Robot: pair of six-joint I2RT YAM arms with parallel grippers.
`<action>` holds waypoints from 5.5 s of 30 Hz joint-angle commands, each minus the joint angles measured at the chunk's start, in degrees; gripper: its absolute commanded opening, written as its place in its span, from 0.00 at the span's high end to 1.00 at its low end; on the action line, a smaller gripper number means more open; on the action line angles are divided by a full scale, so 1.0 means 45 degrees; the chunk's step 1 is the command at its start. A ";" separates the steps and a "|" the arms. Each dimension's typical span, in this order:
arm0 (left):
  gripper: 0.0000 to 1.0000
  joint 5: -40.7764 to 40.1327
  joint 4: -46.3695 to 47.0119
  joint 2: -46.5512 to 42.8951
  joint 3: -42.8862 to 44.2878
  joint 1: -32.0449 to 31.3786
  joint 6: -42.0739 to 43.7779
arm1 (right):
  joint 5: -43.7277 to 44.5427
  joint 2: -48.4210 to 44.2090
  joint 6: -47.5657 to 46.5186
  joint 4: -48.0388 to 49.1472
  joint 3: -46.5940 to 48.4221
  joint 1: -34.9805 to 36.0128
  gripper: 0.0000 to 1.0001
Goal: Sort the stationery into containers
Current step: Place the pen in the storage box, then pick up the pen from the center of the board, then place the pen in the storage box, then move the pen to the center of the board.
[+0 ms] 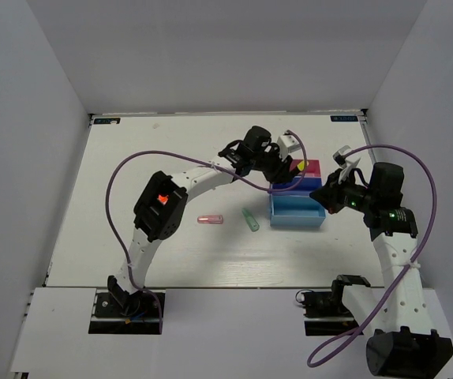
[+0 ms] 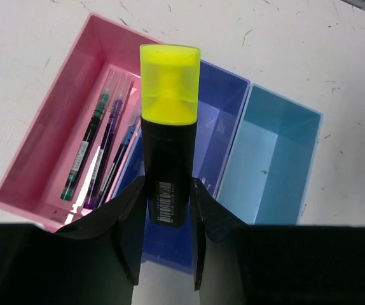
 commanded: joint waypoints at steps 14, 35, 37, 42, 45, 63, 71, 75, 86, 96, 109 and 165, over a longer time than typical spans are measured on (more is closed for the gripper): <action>0.31 -0.0958 0.0923 0.0142 0.0491 -0.0109 -0.0581 | 0.0192 -0.0302 -0.0292 0.0536 -0.0286 -0.0118 1.00; 0.18 -1.0293 -0.5658 -0.6637 -0.6130 0.3287 -0.1075 | -0.1135 0.1963 -0.0234 -0.0850 0.0416 -0.0021 0.27; 0.23 -0.9945 -0.5717 -0.6171 -0.6189 0.3911 -0.0216 | -0.1116 0.1944 -0.0214 -0.0773 0.0398 0.0018 0.32; 0.28 -0.7098 -0.6536 -0.5094 -0.5800 0.5084 0.2989 | -0.0941 0.1710 -0.0136 -0.0558 0.0144 -0.0060 0.34; 0.28 -0.6817 -0.6733 -0.4625 -0.5682 0.5477 0.3401 | -0.0882 0.1728 -0.0078 -0.0383 0.0124 -0.0040 0.34; 0.33 -0.5022 -0.7475 -0.2574 -0.5076 0.7331 0.3131 | -0.0706 0.1651 -0.0019 -0.0285 -0.0032 -0.0099 0.32; 0.86 -0.4591 -0.7203 -0.2573 -0.5914 0.7508 0.2370 | -0.0706 0.1573 0.0040 -0.0226 -0.0051 -0.0118 0.32; 0.88 -0.3401 -0.6306 -0.3995 -0.6267 0.6905 0.1900 | -0.0803 0.1553 -0.0115 -0.0148 -0.0130 -0.0099 0.25; 0.92 -0.1485 -0.3044 -0.5506 -0.4824 0.1322 0.2387 | -0.1761 0.1476 -0.1737 -0.0734 -0.0188 -0.0099 1.00; 0.97 -0.1445 -0.1150 -0.2539 -0.1874 -0.0967 0.2739 | -0.1507 0.0538 -0.1679 -0.0011 -0.0774 -0.0157 1.00; 1.00 -0.2715 -0.0502 0.0335 0.1603 -0.1223 0.2954 | -0.1838 0.0323 -0.1796 -0.0070 -0.0774 -0.0216 1.00; 0.00 -1.0506 -0.6067 -2.3801 -1.6580 0.9207 -0.5503 | 0.1170 1.6175 -0.8391 -0.0617 1.1450 1.2029 0.19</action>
